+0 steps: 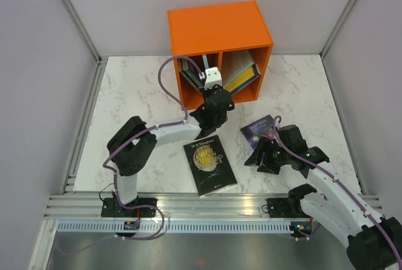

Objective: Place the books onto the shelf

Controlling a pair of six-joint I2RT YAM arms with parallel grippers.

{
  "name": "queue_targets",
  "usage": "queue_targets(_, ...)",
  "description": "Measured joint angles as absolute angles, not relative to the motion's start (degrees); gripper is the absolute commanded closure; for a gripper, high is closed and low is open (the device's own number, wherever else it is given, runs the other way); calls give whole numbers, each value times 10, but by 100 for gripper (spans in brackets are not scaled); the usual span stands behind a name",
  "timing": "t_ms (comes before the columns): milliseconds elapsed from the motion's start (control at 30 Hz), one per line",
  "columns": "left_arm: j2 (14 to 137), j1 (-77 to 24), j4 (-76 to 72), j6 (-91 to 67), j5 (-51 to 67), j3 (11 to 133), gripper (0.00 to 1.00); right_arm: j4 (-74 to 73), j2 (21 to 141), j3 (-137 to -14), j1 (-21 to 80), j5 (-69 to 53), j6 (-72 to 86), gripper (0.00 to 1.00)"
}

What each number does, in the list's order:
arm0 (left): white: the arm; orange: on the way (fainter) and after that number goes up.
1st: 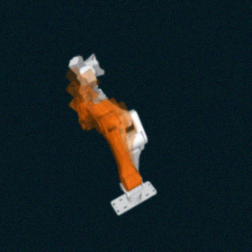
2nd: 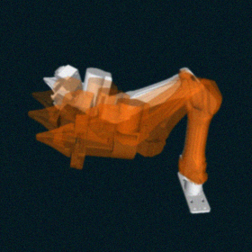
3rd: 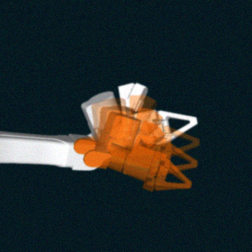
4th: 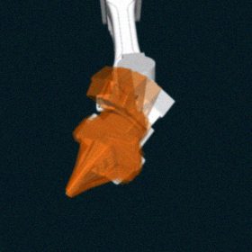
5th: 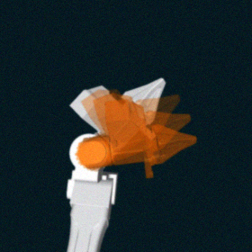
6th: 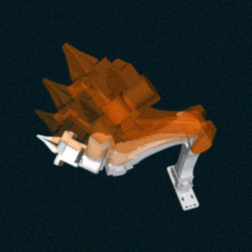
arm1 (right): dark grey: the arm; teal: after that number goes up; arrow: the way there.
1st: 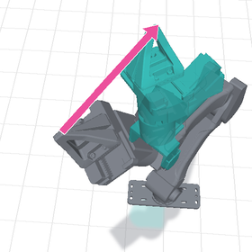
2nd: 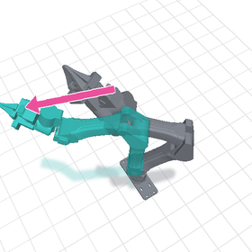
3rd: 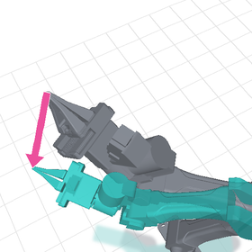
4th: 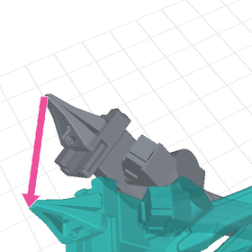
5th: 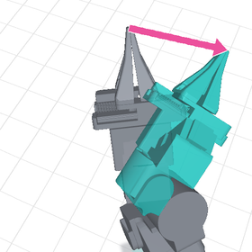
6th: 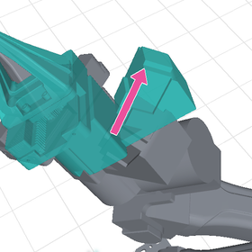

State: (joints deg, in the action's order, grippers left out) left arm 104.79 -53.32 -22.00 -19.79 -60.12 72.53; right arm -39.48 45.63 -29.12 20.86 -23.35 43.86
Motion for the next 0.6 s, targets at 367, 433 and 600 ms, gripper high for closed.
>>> queue_targets(367,1186,-497,-589,94,-632,739,98,-368,450,-205,209,-230,438,30)
queue_targets(433,1186,-491,-606,95,-622,730,98,-364,451,-189,209,-230,437,30)
queue_targets(600,1213,-460,-668,67,-597,728,94,-335,469,-171,209,-245,437,31)
